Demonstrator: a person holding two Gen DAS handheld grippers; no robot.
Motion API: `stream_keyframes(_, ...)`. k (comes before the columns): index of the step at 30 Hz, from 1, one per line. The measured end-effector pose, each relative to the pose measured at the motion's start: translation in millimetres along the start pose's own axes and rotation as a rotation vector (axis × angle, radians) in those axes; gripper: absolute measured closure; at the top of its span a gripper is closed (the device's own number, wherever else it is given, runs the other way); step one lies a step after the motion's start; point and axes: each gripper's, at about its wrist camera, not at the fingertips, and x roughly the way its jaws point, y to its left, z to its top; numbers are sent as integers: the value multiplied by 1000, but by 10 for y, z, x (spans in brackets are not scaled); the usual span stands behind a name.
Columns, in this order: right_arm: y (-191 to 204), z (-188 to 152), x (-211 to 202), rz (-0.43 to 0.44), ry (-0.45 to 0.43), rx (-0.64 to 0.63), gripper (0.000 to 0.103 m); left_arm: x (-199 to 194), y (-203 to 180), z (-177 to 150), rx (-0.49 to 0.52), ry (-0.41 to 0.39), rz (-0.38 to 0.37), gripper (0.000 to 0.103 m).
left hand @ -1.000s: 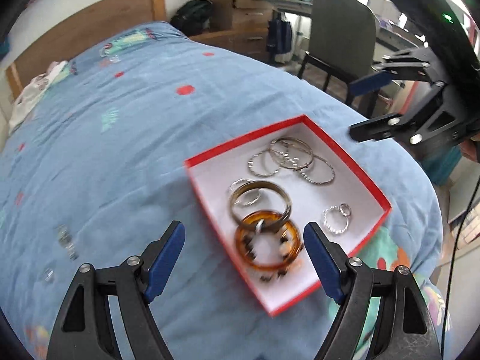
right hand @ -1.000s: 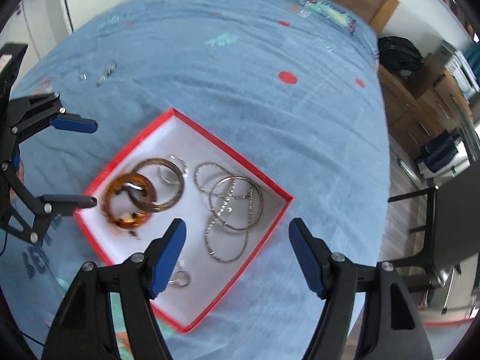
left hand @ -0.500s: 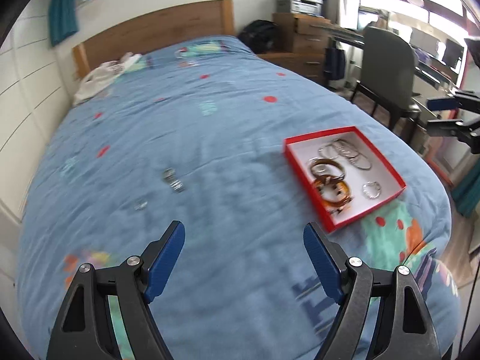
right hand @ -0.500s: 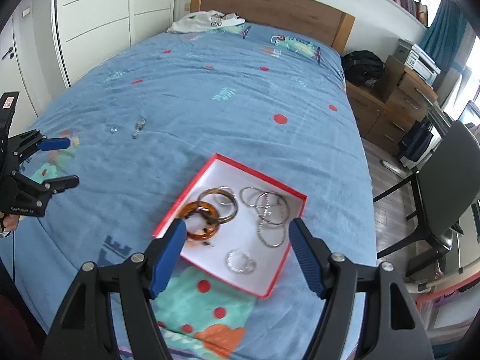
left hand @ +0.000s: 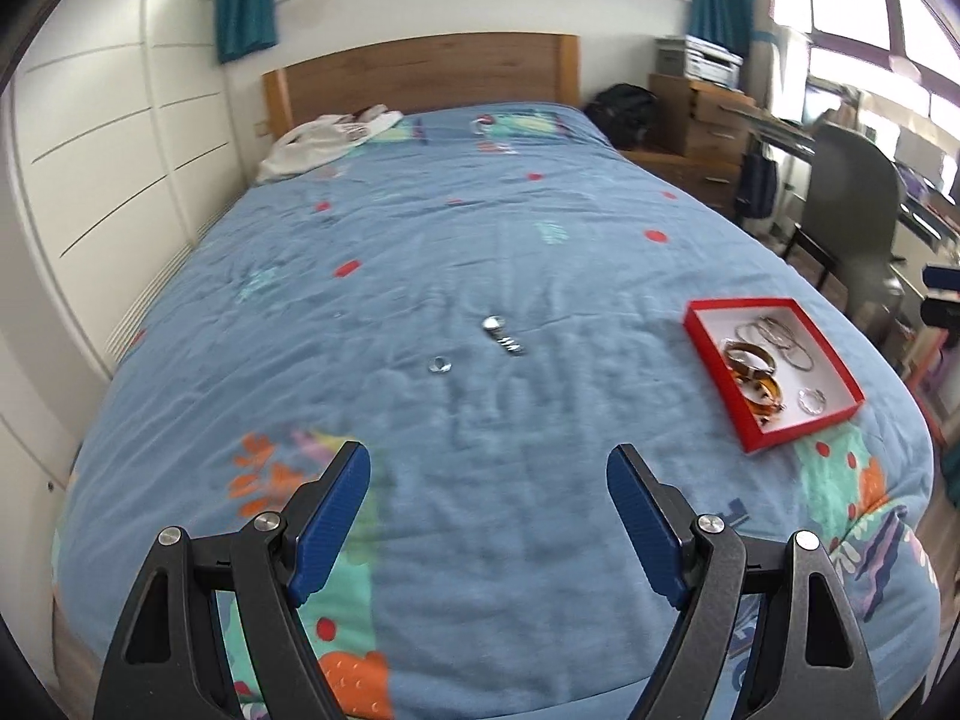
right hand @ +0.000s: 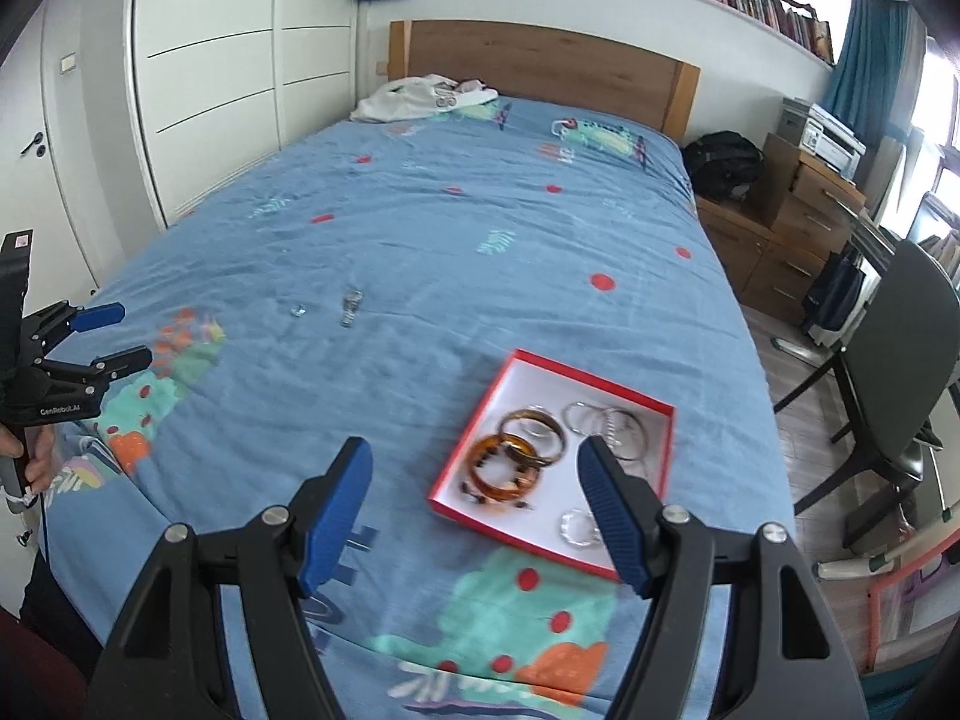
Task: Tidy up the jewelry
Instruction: 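Withdraw both tools from the box toward the ring and watch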
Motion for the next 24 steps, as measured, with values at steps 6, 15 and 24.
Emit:
stream_keyframes(6,304,21,154,29,-18,11,33,62,164,-69,-19,-7,49,23)
stream_keyframes(15,536,62,509,51,-17,58,33,342,336,-76,-54,14,46,23)
stream_keyframes(24,654,85,1071,94,39,67,33,843,377,-55,-67,73,40,23)
